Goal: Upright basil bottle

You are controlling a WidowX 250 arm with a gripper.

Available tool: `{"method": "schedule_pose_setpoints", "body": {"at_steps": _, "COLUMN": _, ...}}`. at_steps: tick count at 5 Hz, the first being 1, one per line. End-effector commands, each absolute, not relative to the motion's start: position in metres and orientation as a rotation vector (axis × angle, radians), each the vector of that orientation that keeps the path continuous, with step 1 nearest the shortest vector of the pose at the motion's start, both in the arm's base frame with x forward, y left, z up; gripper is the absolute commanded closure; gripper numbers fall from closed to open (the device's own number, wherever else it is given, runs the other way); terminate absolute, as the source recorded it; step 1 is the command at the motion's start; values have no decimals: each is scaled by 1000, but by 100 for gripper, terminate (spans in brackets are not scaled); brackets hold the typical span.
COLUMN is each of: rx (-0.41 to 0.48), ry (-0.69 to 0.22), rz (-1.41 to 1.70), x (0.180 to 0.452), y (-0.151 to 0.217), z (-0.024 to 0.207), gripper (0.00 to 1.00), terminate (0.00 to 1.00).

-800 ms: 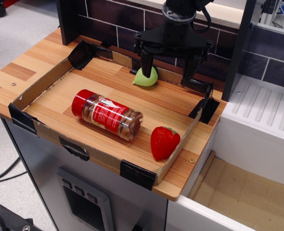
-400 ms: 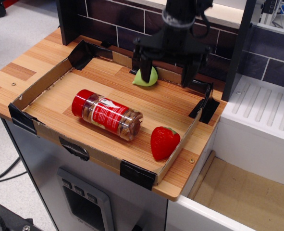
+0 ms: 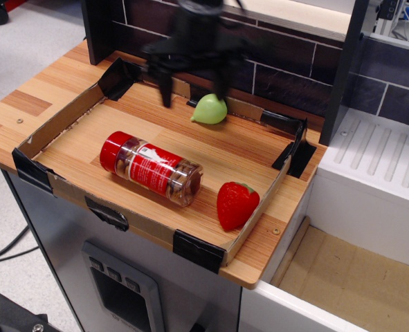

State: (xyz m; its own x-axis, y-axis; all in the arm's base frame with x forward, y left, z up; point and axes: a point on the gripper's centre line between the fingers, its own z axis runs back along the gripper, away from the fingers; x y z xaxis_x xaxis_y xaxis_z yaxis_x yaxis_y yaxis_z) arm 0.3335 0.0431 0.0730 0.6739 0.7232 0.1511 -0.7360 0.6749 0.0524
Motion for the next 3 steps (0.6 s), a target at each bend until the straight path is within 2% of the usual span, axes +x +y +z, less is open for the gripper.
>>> {"method": "schedule_pose_setpoints", "body": {"at_steps": 1, "rx": 100, "ry": -167, "rz": 1084, "x": 302, "y": 92, "z": 98, "gripper": 0, "terminate": 0}}
{"method": "schedule_pose_setpoints", "body": {"at_steps": 2, "rx": 106, "ry": -191, "rz": 1161, "x": 281, "y": 98, "z": 88, "gripper": 0, "terminate": 0}}
{"method": "schedule_pose_setpoints", "body": {"at_steps": 3, "rx": 63, "ry": -235, "rz": 1256, "x": 274, "y": 95, "z": 75, "gripper": 0, "terminate": 0}}
